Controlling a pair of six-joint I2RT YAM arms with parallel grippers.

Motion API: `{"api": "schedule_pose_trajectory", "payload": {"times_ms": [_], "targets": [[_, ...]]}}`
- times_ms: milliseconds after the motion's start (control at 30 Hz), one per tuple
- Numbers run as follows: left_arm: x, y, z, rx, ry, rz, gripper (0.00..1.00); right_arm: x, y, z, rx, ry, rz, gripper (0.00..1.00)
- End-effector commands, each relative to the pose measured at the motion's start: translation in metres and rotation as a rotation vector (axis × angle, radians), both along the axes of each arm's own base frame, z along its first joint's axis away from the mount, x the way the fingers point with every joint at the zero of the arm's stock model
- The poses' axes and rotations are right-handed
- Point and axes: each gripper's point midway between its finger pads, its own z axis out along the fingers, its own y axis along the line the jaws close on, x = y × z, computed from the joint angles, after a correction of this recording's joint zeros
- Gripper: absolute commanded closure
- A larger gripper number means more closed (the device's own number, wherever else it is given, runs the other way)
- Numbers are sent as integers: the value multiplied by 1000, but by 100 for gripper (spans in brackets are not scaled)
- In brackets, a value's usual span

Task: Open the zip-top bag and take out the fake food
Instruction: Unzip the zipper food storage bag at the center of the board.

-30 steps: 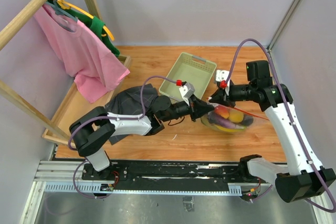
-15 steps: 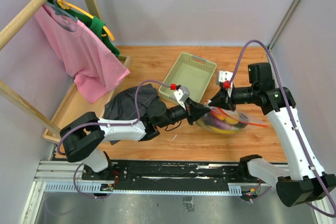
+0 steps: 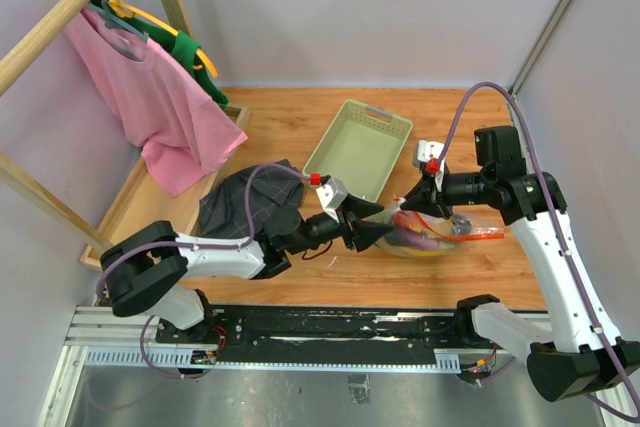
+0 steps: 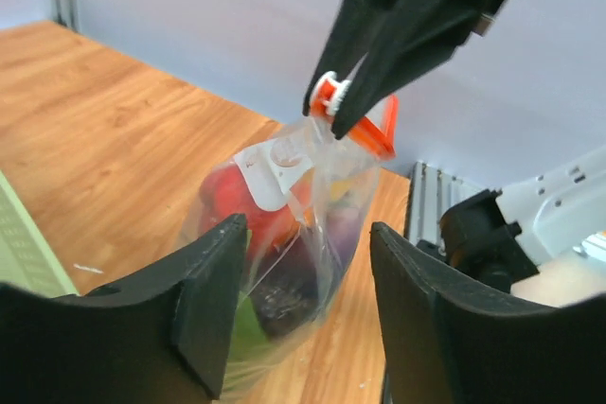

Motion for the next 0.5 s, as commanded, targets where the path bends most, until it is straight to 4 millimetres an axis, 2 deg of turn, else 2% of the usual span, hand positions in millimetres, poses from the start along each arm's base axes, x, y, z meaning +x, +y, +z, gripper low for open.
{"api": "schedule_pose_trajectory", "payload": {"times_ms": [0, 100, 200, 233, 400, 467], "targets": [[-17, 20, 33, -22, -215, -40, 37, -14, 1, 11, -8, -36, 66, 99], [-14, 29, 39, 27, -287, -42, 29, -18, 2, 16, -9, -53, 109, 99], [-9, 27, 44, 66, -300, -86, 28, -21, 5, 21, 6, -46, 147, 99], [-8, 22, 49, 73, -301, -109, 28, -21, 6, 22, 12, -41, 154, 99], [-10, -3, 41, 110, -236, -210, 38, -19, 7, 18, 13, -28, 159, 99], [-7, -11, 37, 117, -213, -225, 47, -19, 7, 17, 10, -25, 161, 99]]}}
